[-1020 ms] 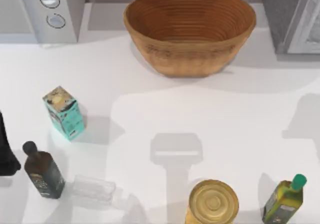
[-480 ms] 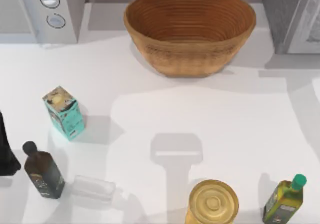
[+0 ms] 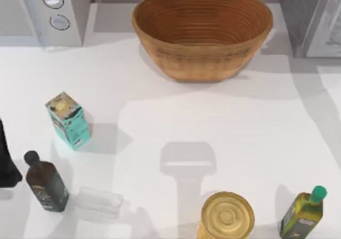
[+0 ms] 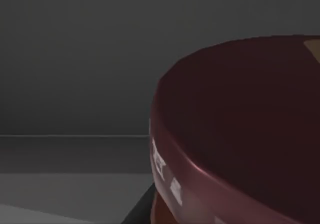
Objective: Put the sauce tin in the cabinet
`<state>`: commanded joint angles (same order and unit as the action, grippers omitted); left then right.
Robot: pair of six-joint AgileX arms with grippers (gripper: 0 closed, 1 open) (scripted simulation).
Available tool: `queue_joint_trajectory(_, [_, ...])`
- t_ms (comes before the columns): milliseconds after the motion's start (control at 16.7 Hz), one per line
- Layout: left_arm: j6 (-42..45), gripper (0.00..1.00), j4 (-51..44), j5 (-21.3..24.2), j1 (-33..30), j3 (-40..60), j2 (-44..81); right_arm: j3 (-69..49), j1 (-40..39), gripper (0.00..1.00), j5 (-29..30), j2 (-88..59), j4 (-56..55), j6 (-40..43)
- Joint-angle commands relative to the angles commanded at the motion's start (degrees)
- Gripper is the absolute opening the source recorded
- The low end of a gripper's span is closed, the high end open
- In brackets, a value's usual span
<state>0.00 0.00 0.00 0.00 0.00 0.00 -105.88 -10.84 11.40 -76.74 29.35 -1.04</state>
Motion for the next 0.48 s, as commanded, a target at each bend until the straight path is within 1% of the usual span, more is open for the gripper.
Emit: queue_joint_trajectory(480, [0.0, 1.0, 0.0, 0.0, 0.0, 0.0, 0.0, -1.6, 0.4, 0.0, -0.2, -1.5, 0.1, 0.0])
